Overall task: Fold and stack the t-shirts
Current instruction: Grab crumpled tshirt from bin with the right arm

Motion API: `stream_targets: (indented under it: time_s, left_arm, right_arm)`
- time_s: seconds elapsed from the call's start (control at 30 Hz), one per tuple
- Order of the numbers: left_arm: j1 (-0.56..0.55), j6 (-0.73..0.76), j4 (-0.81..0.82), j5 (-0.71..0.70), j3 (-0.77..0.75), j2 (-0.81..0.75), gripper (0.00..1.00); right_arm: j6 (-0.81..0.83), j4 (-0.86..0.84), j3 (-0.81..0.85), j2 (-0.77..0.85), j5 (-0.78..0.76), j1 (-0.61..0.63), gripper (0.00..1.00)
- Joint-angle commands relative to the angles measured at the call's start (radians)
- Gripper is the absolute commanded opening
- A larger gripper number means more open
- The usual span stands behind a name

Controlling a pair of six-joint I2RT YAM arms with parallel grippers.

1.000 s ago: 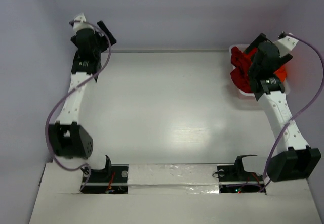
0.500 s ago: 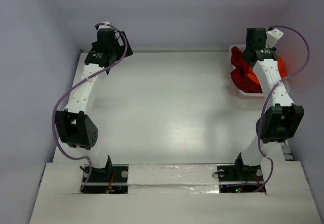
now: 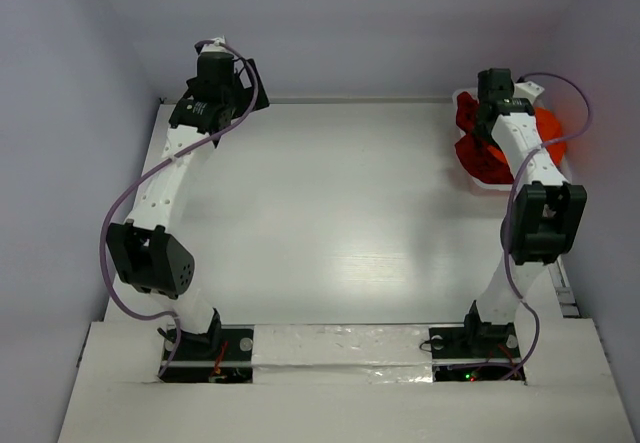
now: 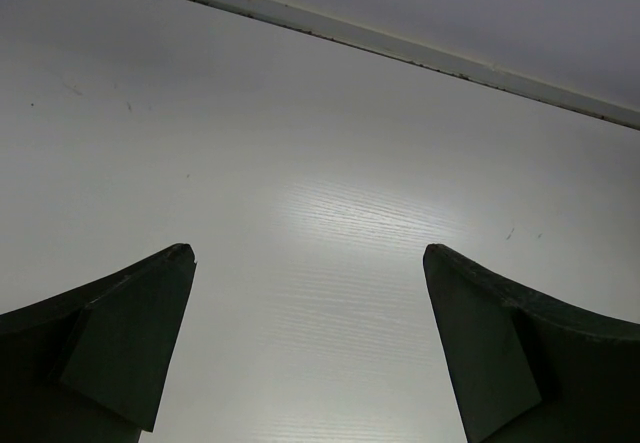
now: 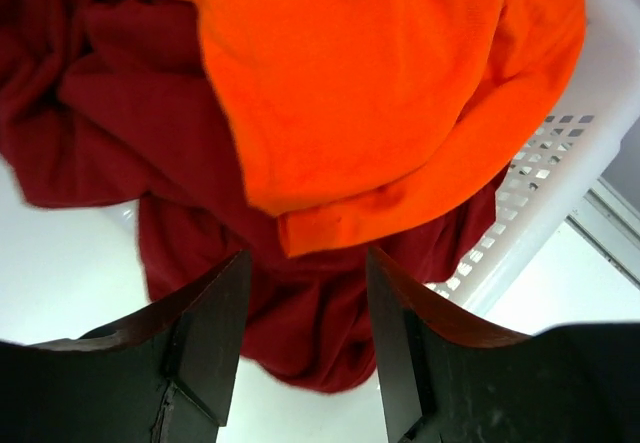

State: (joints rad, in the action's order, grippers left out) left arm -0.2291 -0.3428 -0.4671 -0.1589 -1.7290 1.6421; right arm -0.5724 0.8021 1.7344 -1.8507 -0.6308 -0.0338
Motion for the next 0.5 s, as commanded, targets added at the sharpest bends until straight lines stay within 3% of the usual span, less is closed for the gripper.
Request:
stream_targets:
  time_s: [0.0, 0.47]
  left_arm:
    - [0.002, 0.013, -0.002, -0.021, -0.029, -0.024, 0.99]
    - [-0.026, 0.002, 0.001, -0.008, -0.007, -0.033, 0.99]
  right_arm:
    - [0.003, 0.003, 0.036, -0.007, 0.022, -0.046, 0.55]
    - [0.075, -0.006, 0.139, -0.079, 0.089, -0.074, 0.53]
